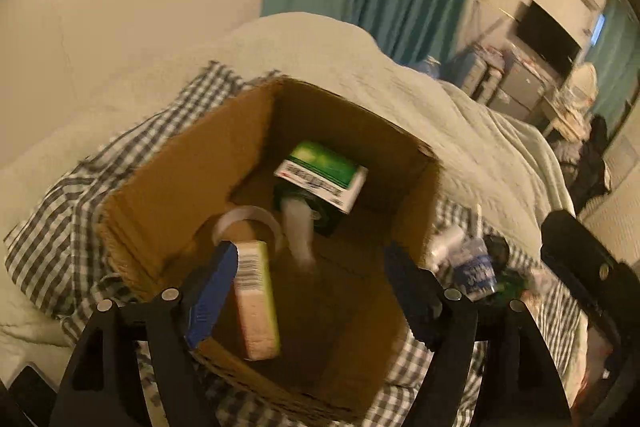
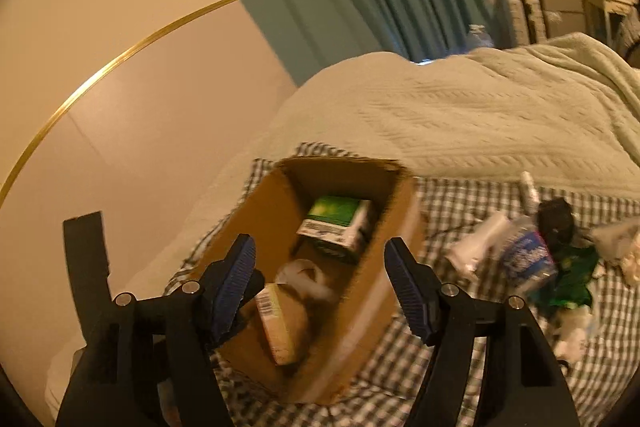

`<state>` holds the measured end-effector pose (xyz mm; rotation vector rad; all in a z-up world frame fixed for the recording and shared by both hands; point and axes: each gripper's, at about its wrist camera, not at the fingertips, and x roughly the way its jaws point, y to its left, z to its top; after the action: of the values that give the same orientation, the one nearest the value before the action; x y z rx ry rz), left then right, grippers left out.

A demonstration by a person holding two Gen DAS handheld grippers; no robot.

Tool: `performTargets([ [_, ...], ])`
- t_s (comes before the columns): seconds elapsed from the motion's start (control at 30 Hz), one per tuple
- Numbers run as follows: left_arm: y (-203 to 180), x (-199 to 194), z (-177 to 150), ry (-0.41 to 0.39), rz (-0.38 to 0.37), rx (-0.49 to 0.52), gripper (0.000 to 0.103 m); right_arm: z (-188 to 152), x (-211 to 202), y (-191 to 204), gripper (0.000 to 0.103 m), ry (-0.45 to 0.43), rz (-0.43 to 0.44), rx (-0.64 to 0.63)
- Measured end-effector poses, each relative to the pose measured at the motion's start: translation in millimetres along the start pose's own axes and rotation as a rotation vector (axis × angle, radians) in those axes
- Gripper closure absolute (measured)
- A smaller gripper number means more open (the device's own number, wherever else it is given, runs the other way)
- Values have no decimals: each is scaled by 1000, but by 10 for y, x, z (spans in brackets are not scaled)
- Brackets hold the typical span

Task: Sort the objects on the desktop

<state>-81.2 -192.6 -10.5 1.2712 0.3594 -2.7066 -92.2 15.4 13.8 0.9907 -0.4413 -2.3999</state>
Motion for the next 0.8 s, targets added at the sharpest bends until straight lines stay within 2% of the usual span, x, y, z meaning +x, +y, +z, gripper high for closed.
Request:
performTargets([
  [0.1, -306, -41, -106, 7, -20, 58, 24, 19, -228, -230, 36, -18, -64, 20],
  [0.27, -939, -99, -392, 30, -100, 157, 24, 48, -700, -614, 36, -63, -161, 54],
  [0.37, -1379, -86, -690, 59, -174, 240, 21, 28, -994, -901, 36, -79, -226, 77],
  [0.5, -1868, 83, -1171, 118, -214, 350, 21, -38, -1364, -1327, 35, -94, -316, 122],
  [0.67, -2181, 425, -1629, 210, -212, 397, 21, -186, -1683, -1795, 35, -89, -369, 192],
  [0.8, -2292, 590, -1735, 228, -222, 385, 21, -260, -1731, -2012, 35, -67, -388, 215],
])
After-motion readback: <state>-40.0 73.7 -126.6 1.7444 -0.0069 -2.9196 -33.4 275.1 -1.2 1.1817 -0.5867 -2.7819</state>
